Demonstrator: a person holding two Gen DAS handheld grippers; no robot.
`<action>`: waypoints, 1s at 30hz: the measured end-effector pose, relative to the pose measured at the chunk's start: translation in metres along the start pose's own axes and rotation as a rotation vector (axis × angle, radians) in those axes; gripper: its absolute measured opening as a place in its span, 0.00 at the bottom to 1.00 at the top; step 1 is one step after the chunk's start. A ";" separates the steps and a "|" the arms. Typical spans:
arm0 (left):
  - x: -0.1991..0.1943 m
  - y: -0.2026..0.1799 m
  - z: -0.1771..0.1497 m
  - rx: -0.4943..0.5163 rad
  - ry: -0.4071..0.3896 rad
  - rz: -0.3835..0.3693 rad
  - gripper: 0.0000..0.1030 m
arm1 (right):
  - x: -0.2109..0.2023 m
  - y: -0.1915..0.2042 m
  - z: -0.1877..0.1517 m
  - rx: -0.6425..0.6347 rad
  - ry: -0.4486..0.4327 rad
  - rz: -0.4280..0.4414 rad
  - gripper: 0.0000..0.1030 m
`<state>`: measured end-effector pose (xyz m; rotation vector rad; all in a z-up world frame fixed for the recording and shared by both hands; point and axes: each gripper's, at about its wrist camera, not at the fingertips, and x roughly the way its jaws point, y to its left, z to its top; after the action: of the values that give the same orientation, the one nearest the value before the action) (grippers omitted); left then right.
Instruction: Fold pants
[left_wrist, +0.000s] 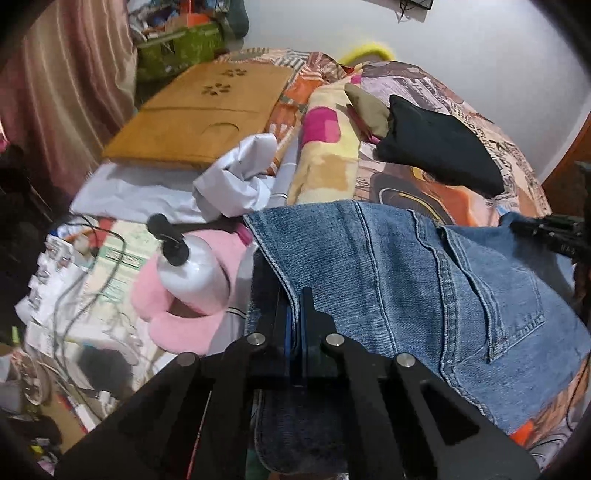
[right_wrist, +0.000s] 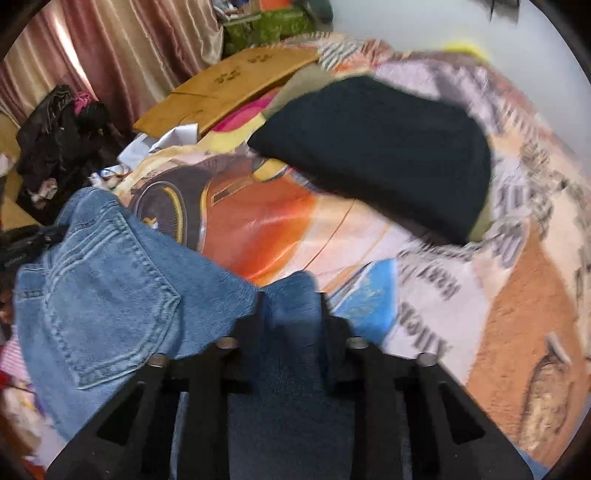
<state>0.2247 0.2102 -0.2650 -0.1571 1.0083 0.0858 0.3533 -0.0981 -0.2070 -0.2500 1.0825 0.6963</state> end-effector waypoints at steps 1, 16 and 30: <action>-0.004 -0.002 0.000 0.009 -0.013 0.024 0.02 | -0.001 0.000 0.001 -0.003 -0.010 -0.004 0.12; 0.010 0.002 0.006 0.122 0.041 0.115 0.07 | -0.005 -0.011 0.014 -0.002 -0.079 -0.073 0.06; -0.062 0.017 -0.030 0.042 -0.007 0.014 0.17 | -0.080 0.009 -0.022 0.017 -0.136 -0.021 0.34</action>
<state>0.1642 0.2217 -0.2294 -0.1114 1.0036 0.0784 0.3090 -0.1335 -0.1463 -0.1966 0.9540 0.6754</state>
